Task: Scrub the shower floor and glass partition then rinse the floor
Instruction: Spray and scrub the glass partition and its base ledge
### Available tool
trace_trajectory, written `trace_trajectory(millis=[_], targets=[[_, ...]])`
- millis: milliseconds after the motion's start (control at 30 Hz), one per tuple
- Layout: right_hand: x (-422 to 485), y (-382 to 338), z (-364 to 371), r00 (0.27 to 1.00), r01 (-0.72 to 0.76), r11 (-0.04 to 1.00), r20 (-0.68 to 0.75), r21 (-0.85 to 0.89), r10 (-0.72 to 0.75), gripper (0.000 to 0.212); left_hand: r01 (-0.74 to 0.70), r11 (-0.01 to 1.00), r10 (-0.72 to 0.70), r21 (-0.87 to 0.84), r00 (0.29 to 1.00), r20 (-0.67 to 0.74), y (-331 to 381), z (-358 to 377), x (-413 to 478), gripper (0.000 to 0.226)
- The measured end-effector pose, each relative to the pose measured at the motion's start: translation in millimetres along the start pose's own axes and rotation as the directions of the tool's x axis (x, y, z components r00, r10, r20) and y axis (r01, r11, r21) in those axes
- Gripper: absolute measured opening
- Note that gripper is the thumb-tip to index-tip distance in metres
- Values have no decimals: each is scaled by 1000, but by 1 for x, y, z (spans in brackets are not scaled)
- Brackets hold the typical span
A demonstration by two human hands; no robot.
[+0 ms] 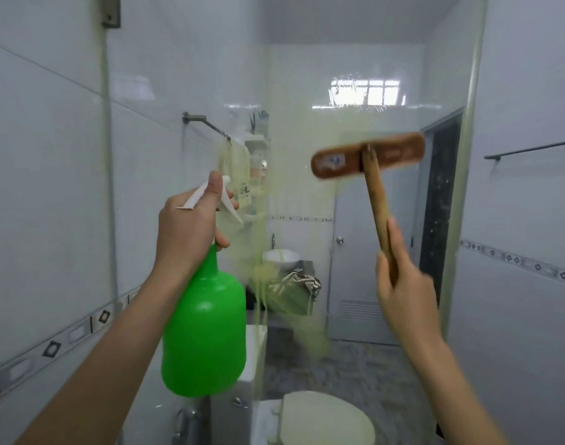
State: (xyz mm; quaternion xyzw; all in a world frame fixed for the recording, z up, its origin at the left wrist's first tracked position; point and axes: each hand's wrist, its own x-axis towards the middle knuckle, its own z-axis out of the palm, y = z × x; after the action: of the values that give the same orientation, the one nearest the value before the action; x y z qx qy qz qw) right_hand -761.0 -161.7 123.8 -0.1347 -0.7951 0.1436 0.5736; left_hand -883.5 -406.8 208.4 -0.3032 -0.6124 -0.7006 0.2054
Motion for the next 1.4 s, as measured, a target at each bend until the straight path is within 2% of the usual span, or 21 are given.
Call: trace_trajectory(millis=[67, 267, 400, 467, 633, 700, 833, 1033, 1233, 1400], targets=[[-29, 3, -3, 998, -37, 999, 48, 6, 36, 70, 1, 1000, -1, -2, 1000, 6, -1, 0, -4, 32], [53, -8, -13, 997, 58, 998, -53, 4, -58, 59, 23, 1000, -23, 8, 1000, 15, -11, 9, -20, 28], [-36, 22, 2, 999, -22, 1000, 25, -14, 22, 73, 34, 999, -34, -10, 999, 27, -20, 13, -25, 36], [-49, 21, 3, 998, -21, 1000, 61, -18, 22, 75, 37, 999, -36, -17, 999, 41, -23, 12, -26, 36], [55, 4, -5, 995, 64, 998, -78, 21, -62, 61, 54, 999, -54, -1, 998, 29, -31, 10, -29, 30], [37, 10, 4, 997, 37, 998, -72, 43, -34, 62, 57, 998, -57, -14, 998, 27, -33, 9, -30, 29], [-45, 26, 19, 999, -7, 998, 50, 55, 4, 64, 53, 999, -52, -14, 998, 30, -36, 4, -27, 30], [56, 4, 13, 990, 122, 992, -70, 29, -120, 63, 48, 999, -49, 17, 997, 55, -46, 0, -25, 37], [-62, 25, 31, 998, -26, 996, 67, 83, 20, 67, 60, 998, -61, 7, 997, 52, -49, -11, -23, 37], [27, -1, 31, 998, 30, 994, -65, 105, -24, 62, 55, 998, -55, 0, 998, 38, -50, -18, -22, 35]])
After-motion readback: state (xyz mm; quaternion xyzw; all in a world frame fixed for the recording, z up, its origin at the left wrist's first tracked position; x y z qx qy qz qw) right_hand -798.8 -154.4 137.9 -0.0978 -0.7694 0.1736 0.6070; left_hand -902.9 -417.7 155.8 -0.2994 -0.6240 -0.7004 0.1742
